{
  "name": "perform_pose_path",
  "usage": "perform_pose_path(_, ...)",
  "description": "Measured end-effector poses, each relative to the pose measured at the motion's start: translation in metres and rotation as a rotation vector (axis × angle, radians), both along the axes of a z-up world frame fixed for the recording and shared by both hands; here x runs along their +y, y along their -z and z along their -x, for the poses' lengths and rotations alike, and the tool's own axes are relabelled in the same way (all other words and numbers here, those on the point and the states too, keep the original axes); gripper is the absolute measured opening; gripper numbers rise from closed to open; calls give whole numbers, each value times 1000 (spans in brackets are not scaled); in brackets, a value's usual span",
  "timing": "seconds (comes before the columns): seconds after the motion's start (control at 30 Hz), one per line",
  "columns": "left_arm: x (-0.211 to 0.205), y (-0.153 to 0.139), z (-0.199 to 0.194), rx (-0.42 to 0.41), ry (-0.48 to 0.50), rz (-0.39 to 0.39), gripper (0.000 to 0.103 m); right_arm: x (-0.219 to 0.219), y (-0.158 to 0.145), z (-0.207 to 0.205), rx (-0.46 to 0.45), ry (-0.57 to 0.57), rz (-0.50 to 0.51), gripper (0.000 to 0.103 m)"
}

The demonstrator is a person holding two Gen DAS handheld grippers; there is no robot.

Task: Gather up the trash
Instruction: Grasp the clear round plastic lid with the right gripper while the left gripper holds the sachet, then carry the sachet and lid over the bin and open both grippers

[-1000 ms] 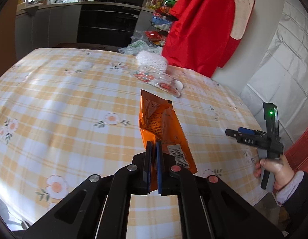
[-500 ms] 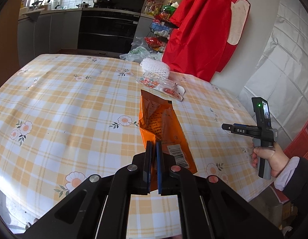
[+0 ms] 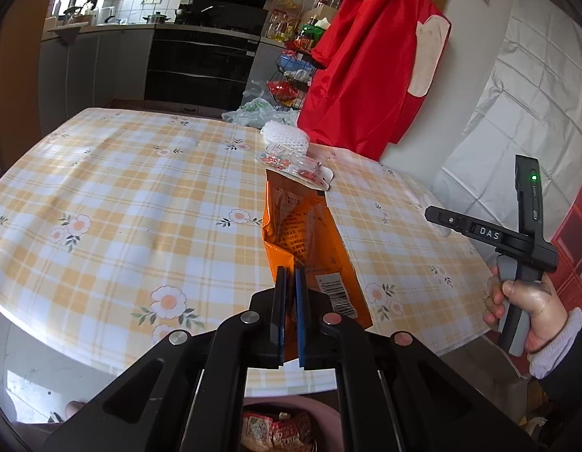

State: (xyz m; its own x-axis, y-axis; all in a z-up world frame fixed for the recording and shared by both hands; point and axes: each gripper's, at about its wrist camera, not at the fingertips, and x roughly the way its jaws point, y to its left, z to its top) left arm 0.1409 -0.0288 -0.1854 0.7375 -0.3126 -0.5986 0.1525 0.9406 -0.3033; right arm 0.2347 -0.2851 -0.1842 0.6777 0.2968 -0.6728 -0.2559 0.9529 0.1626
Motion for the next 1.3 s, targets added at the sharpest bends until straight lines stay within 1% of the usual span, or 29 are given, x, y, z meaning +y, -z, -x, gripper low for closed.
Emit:
perform_pose_path(0.2,16,-14,42,-21,15,-6,5,38,-24,58,-40,-61,-50,67)
perform_pose_path(0.3,27,-16,67,-16,13,-5,5,51,-32,87,-76,-73,-71,67)
perform_pose_path(0.37,32,-15,80,-9,14,-16,5,56,-35,108,-102,-72,-107,67)
perform_pose_path(0.5,40,-8,103,19,22,-39,5,66,-32,142,-113,-63,-167,67)
perform_pose_path(0.63,44,-1,122,29,22,-48,5,74,-22,167,-92,-67,-185,67)
perform_pose_path(0.8,43,6,140,30,27,-53,5,85,-14,190,-66,-83,-156,67)
perform_pose_path(0.87,38,10,146,36,32,-88,5,88,-13,198,-65,-88,-151,67)
perform_pose_path(0.9,36,12,148,39,31,-119,5,88,-13,202,-66,-91,-148,67)
perform_pose_path(1.03,39,16,151,39,10,-177,5,89,-11,210,-64,-98,-148,67)
perform_pose_path(1.17,43,22,147,62,2,-163,5,87,-6,211,-50,-99,-144,67)
perform_pose_path(1.3,38,32,143,96,22,-172,6,86,1,208,-33,-98,-155,67)
